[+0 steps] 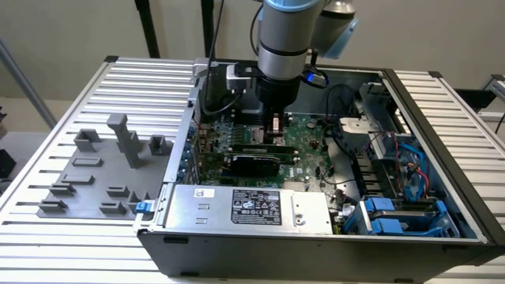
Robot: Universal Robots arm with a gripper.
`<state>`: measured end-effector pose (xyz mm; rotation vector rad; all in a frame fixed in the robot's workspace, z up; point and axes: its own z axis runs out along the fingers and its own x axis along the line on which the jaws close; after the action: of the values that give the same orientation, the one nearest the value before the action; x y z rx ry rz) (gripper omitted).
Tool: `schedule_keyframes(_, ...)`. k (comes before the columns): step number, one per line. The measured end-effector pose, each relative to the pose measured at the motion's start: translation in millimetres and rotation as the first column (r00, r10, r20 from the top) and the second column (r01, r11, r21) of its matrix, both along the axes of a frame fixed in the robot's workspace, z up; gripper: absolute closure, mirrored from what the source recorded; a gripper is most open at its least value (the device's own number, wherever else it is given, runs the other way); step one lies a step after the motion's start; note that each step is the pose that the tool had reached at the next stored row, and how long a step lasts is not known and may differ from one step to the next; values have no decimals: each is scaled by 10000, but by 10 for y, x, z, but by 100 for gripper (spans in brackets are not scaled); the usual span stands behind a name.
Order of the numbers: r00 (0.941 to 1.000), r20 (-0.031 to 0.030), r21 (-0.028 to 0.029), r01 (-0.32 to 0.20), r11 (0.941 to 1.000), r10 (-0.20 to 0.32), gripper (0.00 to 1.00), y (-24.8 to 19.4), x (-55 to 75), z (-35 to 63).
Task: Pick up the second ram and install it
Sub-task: 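Insert the second ram into the second slot, then press down the second ram until it locks into place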
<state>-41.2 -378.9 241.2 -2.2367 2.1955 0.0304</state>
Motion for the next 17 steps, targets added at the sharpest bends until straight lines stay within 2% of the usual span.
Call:
schedule_keyframes(2, 10000, -28, 0, -1, 10000, 1, 89, 0, 0, 0)
schedule_keyframes(10, 10000, -55, 0, -1, 10000, 1, 89, 0, 1, 0)
schedule_keyframes(17, 10000, -50, 1, 5, 10000, -5, 89, 1, -29, -45)
